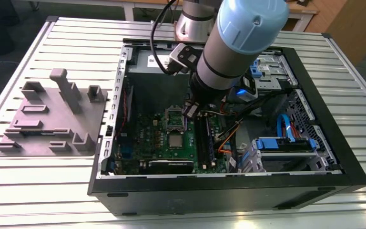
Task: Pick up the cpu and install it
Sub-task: 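Close the cpu cover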
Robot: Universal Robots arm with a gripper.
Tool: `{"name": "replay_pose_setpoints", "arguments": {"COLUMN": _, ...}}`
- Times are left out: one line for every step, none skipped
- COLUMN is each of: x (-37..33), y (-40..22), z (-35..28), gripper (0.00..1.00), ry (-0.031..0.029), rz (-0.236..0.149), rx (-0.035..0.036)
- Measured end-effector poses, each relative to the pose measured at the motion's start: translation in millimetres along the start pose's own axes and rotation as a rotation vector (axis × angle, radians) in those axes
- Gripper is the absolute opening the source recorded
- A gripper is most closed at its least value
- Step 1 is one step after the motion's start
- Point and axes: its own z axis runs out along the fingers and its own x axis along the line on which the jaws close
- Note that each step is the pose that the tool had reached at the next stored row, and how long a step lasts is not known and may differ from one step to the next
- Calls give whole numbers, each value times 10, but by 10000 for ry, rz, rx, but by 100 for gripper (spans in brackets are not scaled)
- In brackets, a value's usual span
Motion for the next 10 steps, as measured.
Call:
{"name": "replay_pose_setpoints", "arguments": {"x": 0, "y": -1, "z": 5, "gripper": 10, "ry": -97, "rz": -10, "rx": -64}}
{"name": "replay_pose_setpoints", "arguments": {"x": 1, "y": -3, "z": 9, "gripper": 10, "ry": -210, "rz": -22, "rx": -142}}
{"name": "replay_pose_setpoints", "arguments": {"x": 2, "y": -5, "z": 17, "gripper": 10, "ry": -270, "rz": -28, "rx": -183}}
{"name": "replay_pose_setpoints", "arguments": {"x": 0, "y": -7, "z": 25, "gripper": 10, "ry": -280, "rz": -30, "rx": -188}}
{"name": "replay_pose_setpoints", "arguments": {"x": -2, "y": -11, "z": 29, "gripper": 10, "ry": -276, "rz": -39, "rx": -189}}
{"name": "replay_pose_setpoints", "arguments": {"x": -1, "y": -12, "z": 32, "gripper": 10, "ry": -258, "rz": -107, "rx": -203}}
{"name": "replay_pose_setpoints", "arguments": {"x": -1, "y": -14, "z": 34, "gripper": 10, "ry": -225, "rz": -244, "rx": -229}}
{"name": "replay_pose_setpoints", "arguments": {"x": -1, "y": -15, "z": 36, "gripper": 10, "ry": -192, "rz": -379, "rx": -255}}
{"name": "replay_pose_setpoints", "arguments": {"x": -1, "y": -16, "z": 38, "gripper": 10, "ry": -180, "rz": -432, "rx": -265}}
{"name": "replay_pose_setpoints", "arguments": {"x": -3, "y": -18, "z": 44, "gripper": 10, "ry": -181, "rz": -433, "rx": -265}}
